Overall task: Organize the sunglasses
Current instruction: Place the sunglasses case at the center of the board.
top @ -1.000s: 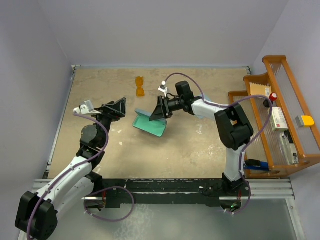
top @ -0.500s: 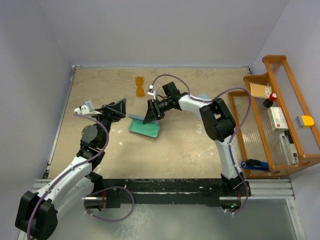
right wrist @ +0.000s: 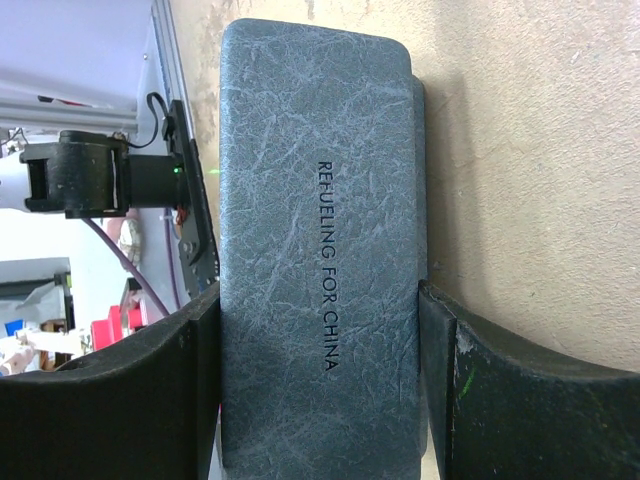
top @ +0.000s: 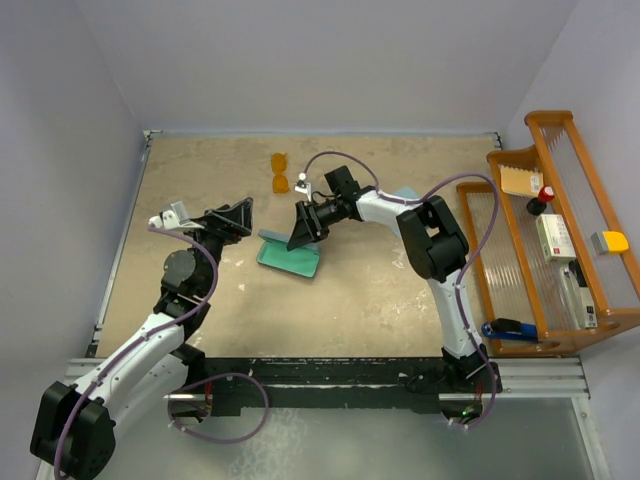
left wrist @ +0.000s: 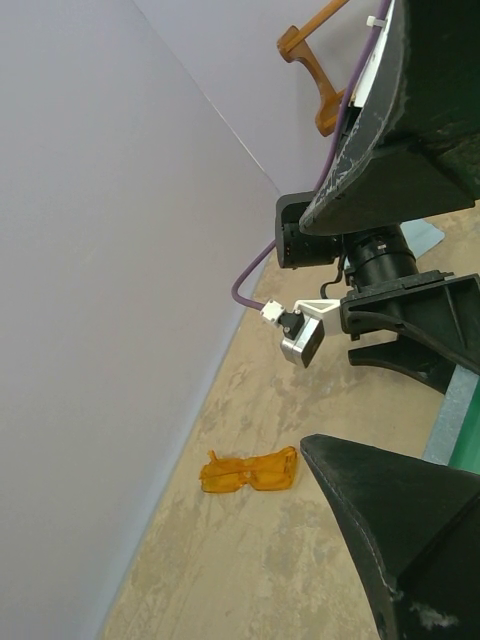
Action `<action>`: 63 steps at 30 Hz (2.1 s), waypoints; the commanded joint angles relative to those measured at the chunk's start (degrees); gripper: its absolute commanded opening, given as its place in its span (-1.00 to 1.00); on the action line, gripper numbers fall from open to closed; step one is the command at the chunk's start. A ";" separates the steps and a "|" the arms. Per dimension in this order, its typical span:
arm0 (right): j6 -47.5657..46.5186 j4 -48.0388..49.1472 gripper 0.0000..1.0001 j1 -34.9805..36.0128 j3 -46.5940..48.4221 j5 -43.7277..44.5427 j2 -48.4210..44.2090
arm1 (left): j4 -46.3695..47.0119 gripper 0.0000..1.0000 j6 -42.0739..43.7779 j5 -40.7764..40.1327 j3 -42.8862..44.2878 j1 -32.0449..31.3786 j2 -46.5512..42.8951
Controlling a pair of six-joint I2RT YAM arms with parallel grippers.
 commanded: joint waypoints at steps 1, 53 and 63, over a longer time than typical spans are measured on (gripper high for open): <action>-1.37 -0.95 -0.11 0.33 0.76 0.94 -0.50 | 1.85 0.56 -0.43 0.36 -0.14 0.20 -0.12; 0.69 -1.00 0.60 0.41 -11.76 38.93 -23.22 | 2.53 0.57 -0.20 0.30 -0.56 0.16 0.60; 3.69 3.14 -0.67 4.46 -27.28 40.99 -36.93 | 2.48 0.55 -0.50 0.39 -0.60 0.18 1.68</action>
